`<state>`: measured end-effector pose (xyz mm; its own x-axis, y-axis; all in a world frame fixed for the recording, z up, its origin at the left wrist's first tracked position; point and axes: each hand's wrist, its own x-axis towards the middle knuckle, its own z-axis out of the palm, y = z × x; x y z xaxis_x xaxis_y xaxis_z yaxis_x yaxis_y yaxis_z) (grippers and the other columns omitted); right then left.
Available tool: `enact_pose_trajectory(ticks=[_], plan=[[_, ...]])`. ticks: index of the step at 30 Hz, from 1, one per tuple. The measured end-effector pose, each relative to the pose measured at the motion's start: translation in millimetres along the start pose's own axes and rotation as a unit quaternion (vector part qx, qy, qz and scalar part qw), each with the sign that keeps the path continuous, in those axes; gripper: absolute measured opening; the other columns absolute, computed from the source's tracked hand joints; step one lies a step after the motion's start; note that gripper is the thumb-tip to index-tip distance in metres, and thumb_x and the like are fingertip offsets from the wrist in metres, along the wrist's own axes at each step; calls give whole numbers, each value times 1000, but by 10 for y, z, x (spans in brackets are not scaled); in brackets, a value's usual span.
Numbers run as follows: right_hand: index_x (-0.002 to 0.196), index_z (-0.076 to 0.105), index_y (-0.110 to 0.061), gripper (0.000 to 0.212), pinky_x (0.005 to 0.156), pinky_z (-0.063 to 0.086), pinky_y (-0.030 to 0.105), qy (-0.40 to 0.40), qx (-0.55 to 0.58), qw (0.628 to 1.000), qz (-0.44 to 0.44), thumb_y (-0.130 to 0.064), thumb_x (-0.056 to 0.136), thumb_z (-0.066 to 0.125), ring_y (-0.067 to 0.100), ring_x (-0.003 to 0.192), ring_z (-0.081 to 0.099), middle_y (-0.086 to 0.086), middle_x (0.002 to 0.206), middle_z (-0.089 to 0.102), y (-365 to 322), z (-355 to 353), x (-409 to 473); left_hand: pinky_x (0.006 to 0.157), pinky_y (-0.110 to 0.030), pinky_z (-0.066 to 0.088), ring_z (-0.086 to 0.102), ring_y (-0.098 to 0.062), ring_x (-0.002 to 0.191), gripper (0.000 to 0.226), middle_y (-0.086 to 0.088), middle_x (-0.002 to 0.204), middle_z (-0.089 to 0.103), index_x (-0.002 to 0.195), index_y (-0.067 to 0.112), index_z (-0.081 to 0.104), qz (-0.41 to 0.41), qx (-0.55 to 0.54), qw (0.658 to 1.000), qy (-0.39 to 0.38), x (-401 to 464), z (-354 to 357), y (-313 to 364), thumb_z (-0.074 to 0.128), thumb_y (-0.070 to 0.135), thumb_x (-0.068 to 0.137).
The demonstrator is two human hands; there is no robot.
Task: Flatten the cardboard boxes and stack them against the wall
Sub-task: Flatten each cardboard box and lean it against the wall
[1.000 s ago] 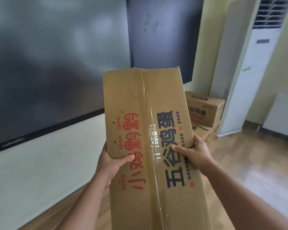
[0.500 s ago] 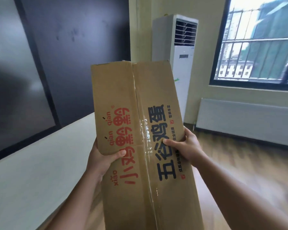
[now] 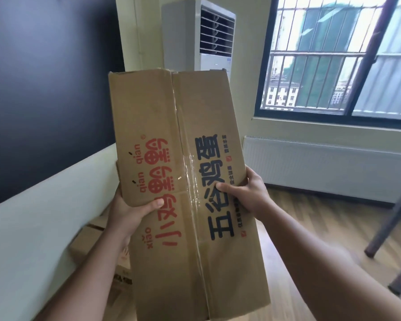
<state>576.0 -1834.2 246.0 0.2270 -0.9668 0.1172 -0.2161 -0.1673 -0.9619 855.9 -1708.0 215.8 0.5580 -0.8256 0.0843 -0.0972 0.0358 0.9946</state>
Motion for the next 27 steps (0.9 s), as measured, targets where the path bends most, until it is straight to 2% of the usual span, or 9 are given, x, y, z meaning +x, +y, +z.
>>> enact_pose_trajectory(ticks=[6,13,16,19,21,24,27], plan=[[124,63,-32,87,81,67,49,-44,-15,999,11,-54,48,100,20,95,80,-4,109,79,240,-79,1521,97,-52,57,66,-23,115,94,6,123,69,140,29,52,-19,-9,999,49,1056,676,-213,100,25,59],[128,61,-28,76,81,67,48,-140,-57,988,18,-42,64,99,21,92,80,-2,109,79,410,381,3123,101,-51,53,65,-19,114,94,8,123,68,138,31,53,-53,-16,991,123,2083,950,-498,98,35,56],[131,59,-27,72,71,67,37,-184,-62,981,13,-36,70,97,18,88,80,-2,108,79,540,730,3785,103,-53,53,64,-22,117,100,7,123,68,139,31,52,-75,-22,984,160,2586,997,-725,95,44,50],[132,59,-25,71,59,63,26,-219,-70,973,13,-32,73,96,12,78,81,-1,107,79,695,1096,4363,100,-49,53,62,-20,111,100,9,119,66,139,29,51,-98,-24,976,194,3031,988,-938,93,45,50],[131,59,-26,70,61,64,28,-247,-79,966,12,-31,72,97,10,78,81,-1,107,79,824,1473,4918,98,-48,54,63,-18,107,99,9,117,67,137,27,53,-109,-35,967,226,3502,957,-1173,94,43,49],[126,60,-29,68,75,68,41,-276,-103,956,18,-33,69,98,15,87,81,-2,109,79,914,1918,5547,93,-40,52,63,-19,111,97,7,121,69,141,26,53,-122,-31,956,263,4061,901,-1425,100,34,56],[127,60,-31,70,78,68,44,-302,-115,946,27,-35,68,98,16,90,80,-4,108,78,1003,2238,6067,91,-36,48,62,-18,111,96,7,122,69,141,27,53,-146,-33,945,290,4494,906,-1582,100,31,58]])
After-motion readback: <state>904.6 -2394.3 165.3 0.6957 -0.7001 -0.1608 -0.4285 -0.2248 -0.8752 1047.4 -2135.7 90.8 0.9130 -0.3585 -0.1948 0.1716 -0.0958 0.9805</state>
